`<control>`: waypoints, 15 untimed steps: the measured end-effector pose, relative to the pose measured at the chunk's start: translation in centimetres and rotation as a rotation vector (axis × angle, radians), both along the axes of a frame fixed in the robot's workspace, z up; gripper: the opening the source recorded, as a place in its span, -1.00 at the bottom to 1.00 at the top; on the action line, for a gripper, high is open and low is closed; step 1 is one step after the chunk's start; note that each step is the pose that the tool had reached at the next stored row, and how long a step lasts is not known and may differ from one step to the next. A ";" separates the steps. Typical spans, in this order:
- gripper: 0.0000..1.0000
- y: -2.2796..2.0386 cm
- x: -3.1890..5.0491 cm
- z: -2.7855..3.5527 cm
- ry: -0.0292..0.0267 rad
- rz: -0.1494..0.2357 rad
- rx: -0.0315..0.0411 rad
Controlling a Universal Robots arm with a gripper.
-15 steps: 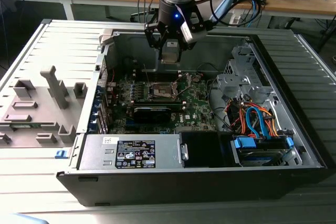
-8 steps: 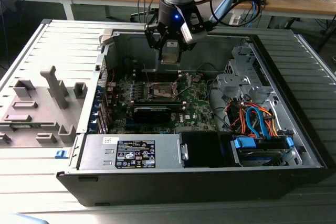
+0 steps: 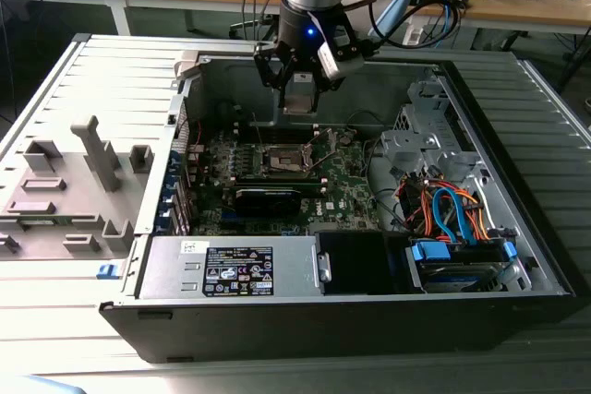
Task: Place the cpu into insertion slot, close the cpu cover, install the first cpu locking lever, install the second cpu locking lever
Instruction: 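Place the cpu into insertion slot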
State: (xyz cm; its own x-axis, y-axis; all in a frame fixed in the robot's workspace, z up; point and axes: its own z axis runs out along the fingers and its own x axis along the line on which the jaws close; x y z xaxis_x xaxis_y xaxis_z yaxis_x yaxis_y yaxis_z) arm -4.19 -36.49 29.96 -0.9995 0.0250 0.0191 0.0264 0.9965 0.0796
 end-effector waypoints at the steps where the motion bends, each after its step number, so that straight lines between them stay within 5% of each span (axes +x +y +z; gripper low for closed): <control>1: 0.09 -0.01 0.00 -0.01 0.0000 0.000 0.0000; 15: 0.09 -0.18 0.00 -0.35 0.0000 0.000 0.0000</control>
State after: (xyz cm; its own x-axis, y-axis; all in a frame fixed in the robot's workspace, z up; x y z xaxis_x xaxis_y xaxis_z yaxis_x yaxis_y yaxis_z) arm -4.19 -36.67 29.60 -0.9995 0.0250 0.0191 0.0264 0.9965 0.0796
